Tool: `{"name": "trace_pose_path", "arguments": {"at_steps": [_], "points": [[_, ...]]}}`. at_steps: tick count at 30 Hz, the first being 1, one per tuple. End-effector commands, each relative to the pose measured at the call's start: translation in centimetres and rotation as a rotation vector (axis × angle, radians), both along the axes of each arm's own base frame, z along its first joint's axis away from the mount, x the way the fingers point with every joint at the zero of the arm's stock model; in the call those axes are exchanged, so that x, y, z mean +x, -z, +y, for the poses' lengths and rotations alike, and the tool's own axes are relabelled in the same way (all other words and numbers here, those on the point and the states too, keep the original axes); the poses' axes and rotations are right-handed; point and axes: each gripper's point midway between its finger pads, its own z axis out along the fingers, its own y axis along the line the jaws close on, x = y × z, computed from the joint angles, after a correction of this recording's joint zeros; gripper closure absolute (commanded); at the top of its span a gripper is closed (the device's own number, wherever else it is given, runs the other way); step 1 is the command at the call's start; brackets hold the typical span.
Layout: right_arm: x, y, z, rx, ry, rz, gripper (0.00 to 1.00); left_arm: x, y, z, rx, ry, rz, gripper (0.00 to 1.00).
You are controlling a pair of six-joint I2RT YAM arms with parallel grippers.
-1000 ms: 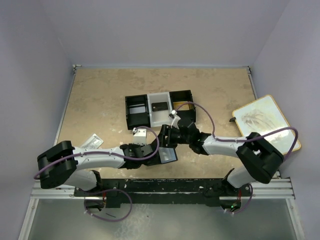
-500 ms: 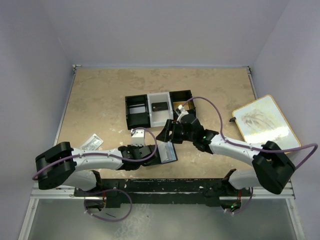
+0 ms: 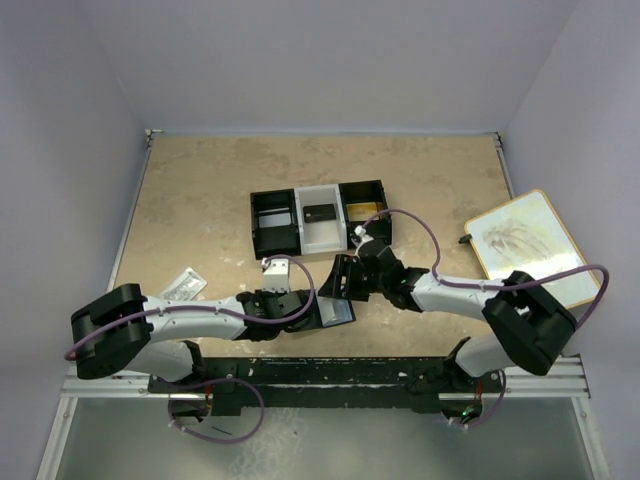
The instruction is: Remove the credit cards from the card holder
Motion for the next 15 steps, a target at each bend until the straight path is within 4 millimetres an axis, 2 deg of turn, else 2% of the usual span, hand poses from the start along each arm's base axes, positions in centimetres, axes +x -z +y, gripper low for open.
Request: {"name": "trace_pose_path", "arguments": {"at_steps": [1,5,9,15], "points": [[-0.1,0.3,0.4,0.029,-0.007,0.004,0.34,-0.2,0.5,0.1,-0.017,-0.018,0.013,1.0],[-0.9,0.0,1.6,0.101,-0.067,0.023,0.34,-0.1,0.9,0.1,-0.012,-0.02,0.02,1.0],[-1.5,-1.4,3.5,0.231,-0.118,0.032,0.34,-0.1,1.5,0.3,-0.01,-0.035,0.034,1.0],[-1.1,-1.5,4.8,0.266,-0.144,0.045,0.35,-0.4,2.1,0.2,-0.049,-0.049,0.054,1.0]]}}
